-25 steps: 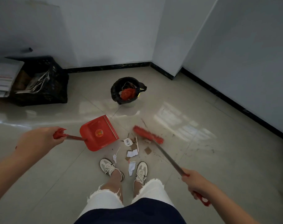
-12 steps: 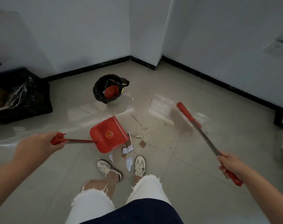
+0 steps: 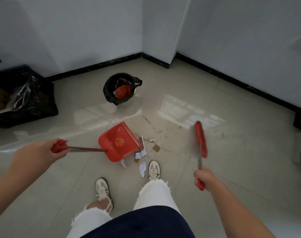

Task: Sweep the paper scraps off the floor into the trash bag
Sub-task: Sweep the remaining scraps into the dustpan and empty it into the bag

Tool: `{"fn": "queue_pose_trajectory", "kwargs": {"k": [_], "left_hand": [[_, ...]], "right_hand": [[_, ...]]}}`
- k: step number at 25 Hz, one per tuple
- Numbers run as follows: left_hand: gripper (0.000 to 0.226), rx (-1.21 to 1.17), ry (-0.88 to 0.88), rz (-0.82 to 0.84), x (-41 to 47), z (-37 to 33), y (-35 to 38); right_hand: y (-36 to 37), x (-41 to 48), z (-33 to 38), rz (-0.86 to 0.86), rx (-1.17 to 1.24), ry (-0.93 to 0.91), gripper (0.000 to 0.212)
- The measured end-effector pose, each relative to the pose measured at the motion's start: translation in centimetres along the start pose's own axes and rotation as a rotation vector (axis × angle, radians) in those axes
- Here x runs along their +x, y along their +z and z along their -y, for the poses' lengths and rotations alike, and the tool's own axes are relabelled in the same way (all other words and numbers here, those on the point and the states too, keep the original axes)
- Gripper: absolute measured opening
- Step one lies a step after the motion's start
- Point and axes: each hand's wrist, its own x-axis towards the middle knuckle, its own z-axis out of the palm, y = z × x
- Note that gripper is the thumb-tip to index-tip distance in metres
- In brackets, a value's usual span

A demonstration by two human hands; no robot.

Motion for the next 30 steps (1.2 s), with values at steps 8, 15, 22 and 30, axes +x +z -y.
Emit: {"fn": "queue_pose_trajectory", "kwargs": {"k": [8,15,22,30], "left_hand": [[0.021,0.101,0.185,-0.028,0.4,5.8,-6.7],[0.021,0.449,0.548,0.030,0.4,9.8,-10.9],[0.028,0.590,0.546,0.144,1.3,8.5,-6.8],[0.020,0.585,0.628,0.116,1.7,8.6,-4.5]], "right_hand": [[17.5,-12.3,0.0,0.087,-0.433,-0.087,0.045],[21.3,-16.9,-0.3,-0.006,-0.210,-0.035,0.048],[18.8,-18.5,-2.3,-0.076,0.040,-0.009,0.022],[22.0,-12.5,-1.6,-0.071,0.257,0.162,0.025]]}}
